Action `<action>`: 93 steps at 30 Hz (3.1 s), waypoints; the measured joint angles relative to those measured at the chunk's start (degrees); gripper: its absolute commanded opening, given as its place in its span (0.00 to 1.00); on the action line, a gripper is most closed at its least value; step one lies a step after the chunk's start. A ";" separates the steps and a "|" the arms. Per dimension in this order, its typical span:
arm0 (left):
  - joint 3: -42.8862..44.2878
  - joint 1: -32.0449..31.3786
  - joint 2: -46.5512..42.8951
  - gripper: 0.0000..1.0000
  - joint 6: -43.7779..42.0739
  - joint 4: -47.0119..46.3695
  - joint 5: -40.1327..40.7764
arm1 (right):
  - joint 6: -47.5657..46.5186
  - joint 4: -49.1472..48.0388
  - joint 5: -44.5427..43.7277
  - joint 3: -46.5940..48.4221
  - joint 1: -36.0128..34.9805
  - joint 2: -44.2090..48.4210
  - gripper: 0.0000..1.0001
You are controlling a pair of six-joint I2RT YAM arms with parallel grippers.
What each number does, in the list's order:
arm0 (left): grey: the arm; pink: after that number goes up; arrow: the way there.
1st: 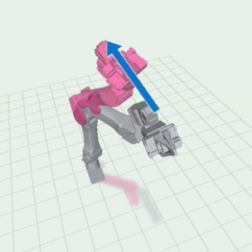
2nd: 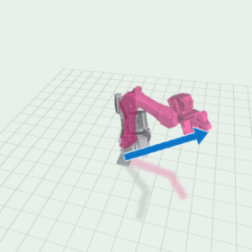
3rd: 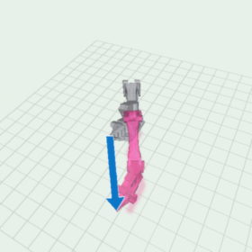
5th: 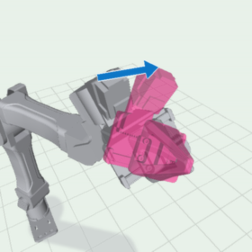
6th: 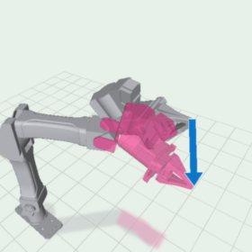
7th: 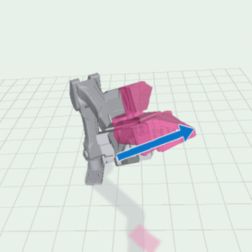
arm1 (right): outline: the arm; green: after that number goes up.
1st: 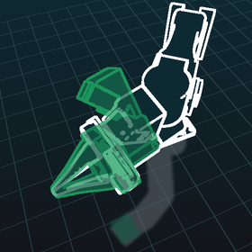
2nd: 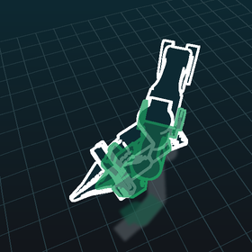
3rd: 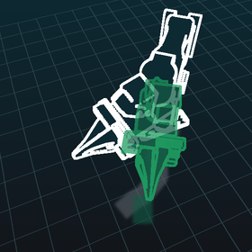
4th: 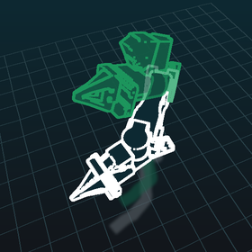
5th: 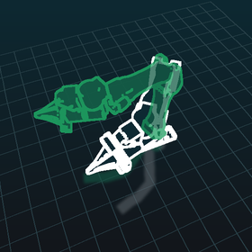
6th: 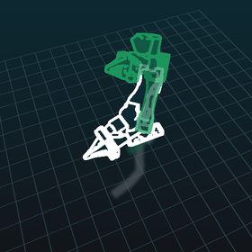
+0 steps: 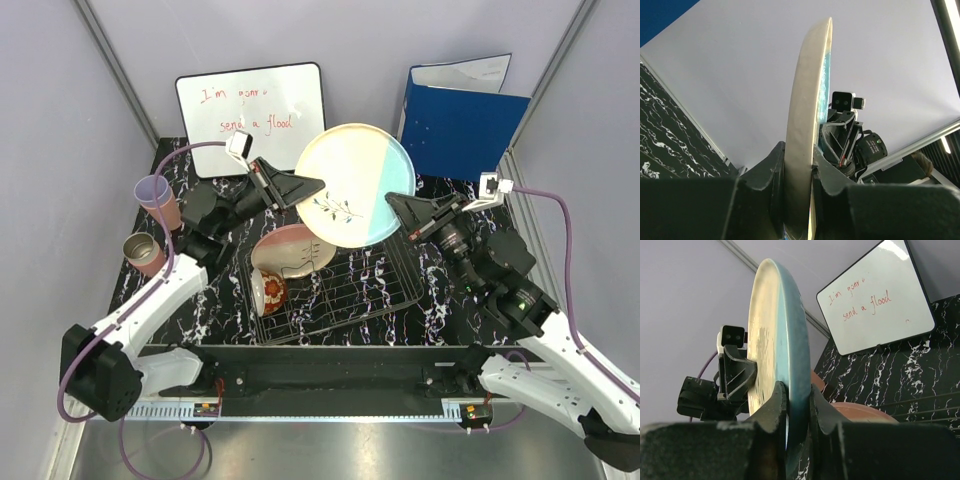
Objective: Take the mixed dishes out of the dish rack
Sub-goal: Pick up the plate from the dish rack, then place the plate at the center of the board.
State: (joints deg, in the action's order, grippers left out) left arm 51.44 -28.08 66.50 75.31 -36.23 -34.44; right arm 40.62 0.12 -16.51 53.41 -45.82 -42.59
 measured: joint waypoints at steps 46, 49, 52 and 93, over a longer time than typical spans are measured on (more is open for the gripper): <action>-2.82 16.94 -4.57 0.99 1.99 5.70 -4.44 | -15.06 27.80 -24.30 31.58 7.69 -15.87 0.00; -4.72 16.83 -4.81 0.99 2.43 5.73 -4.46 | -9.75 28.96 -10.62 36.20 21.94 -22.36 0.00; -5.90 16.76 -5.81 0.99 2.25 6.38 -4.42 | -3.37 29.00 -0.13 36.50 35.30 -27.23 0.00; -17.53 16.11 -5.90 0.99 2.29 3.26 -4.94 | 19.71 -7.87 27.19 -17.09 65.51 -37.18 0.00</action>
State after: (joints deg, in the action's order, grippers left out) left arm 33.91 -11.97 60.60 77.60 -32.97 -39.38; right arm 60.34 -7.75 10.68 36.32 19.68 -79.77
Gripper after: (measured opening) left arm 0.984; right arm 0.169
